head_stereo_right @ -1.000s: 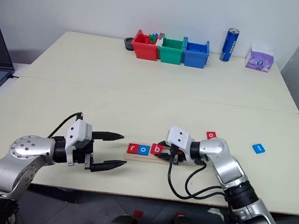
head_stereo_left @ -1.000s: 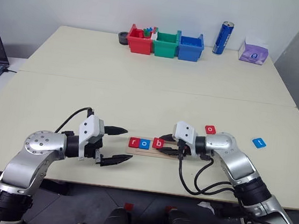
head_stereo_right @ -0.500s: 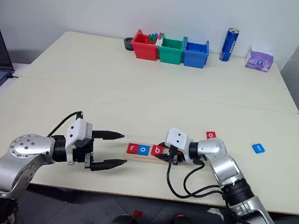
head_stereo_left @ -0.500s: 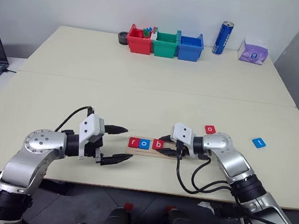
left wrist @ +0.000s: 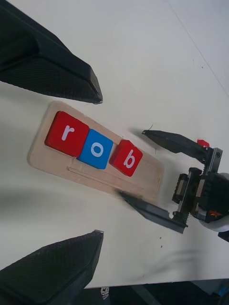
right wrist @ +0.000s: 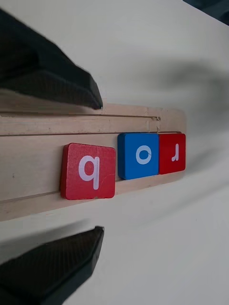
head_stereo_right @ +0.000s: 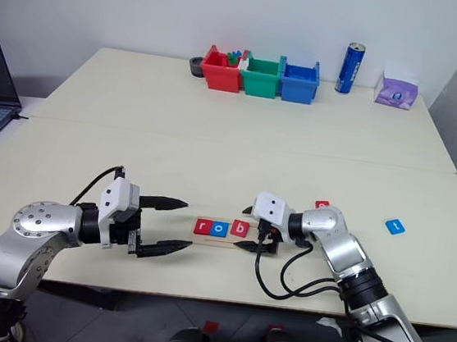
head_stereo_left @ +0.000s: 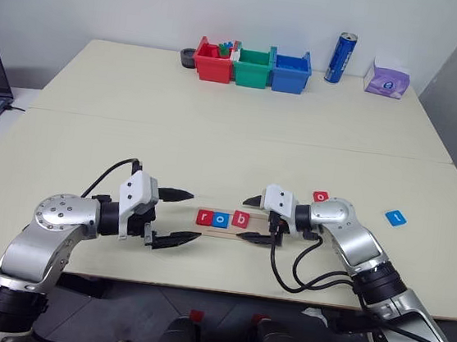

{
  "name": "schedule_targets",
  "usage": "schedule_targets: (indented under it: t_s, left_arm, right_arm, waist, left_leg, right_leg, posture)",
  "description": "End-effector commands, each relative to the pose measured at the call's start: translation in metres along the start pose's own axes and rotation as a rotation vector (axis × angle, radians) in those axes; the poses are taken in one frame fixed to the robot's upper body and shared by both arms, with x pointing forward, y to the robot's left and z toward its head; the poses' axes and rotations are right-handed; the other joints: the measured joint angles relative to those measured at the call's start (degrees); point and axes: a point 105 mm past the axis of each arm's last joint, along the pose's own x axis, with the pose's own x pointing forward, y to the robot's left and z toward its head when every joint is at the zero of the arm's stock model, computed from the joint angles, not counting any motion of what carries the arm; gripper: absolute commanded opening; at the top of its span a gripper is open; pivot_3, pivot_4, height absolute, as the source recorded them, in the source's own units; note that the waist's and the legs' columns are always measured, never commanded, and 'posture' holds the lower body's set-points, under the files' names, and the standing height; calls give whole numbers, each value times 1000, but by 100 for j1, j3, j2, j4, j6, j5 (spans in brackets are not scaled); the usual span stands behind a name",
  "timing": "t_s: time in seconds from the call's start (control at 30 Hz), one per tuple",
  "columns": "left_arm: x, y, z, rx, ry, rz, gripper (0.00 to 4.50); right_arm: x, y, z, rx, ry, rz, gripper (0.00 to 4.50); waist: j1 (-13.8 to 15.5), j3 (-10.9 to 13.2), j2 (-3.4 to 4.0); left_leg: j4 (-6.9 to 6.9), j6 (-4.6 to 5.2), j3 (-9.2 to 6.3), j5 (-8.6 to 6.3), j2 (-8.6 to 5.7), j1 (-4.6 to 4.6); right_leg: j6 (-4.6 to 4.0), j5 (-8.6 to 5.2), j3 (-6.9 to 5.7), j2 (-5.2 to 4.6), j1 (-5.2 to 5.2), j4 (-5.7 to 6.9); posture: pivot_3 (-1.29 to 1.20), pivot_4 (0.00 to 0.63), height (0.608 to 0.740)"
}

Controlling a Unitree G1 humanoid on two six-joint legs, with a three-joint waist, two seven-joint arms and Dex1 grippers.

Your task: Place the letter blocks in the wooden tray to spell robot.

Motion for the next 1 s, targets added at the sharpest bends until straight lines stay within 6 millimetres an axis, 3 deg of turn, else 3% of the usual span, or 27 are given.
schedule_targets:
  t_s: [0.03, 0.3, 0.43, 0.77, 1.0]
  left_arm:
    - [-3, 4, 7, 42, -4, 8, 4500]
    - [-2, 4, 7, 43, -6, 6, 4500]
    - [-2, 5, 7, 46, -6, 4, 4500]
    - [-3, 4, 5, 51, 0, 4, 4500]
    - [-4, 6, 6, 58, 3, 6, 4500]
  right_arm:
    - [-5, -6, 15, -19, -46, -13, 4478]
    - [-7, -24, 26, 6, -92, -101, 4478]
    - [-5, -32, 23, -4, -88, -137, 3581]
    - [4, -39, 11, -61, -50, -199, 44]
    - [8, -37, 16, -76, -64, -179, 18]
  waist:
    - [0, 0, 0]
    - [0, 0, 0]
    - [-2, 0, 0]
    - [-5, 1, 1]
    - [-5, 1, 1]
  left_leg:
    - [0, 0, 0, 0, 0, 0]
    - [0, 0, 0, 0, 1, 0]
    - [0, 0, 1, 0, 0, 0]
    - [-1, 0, 2, 0, 0, 0]
    - [-1, 0, 2, 0, 1, 0]
  right_leg:
    - [0, 0, -1, 0, 0, 0]
    - [0, 0, -1, 0, 0, 1]
    - [-1, 0, 0, 0, 0, 0]
    - [-1, 1, 1, 0, -1, 1]
    - [-1, 1, 1, 0, -2, 2]
  posture:
    - [0, 150, 740]
    - [0, 150, 740]
    - [0, 150, 740]
    - [0, 150, 740]
    - [0, 150, 740]
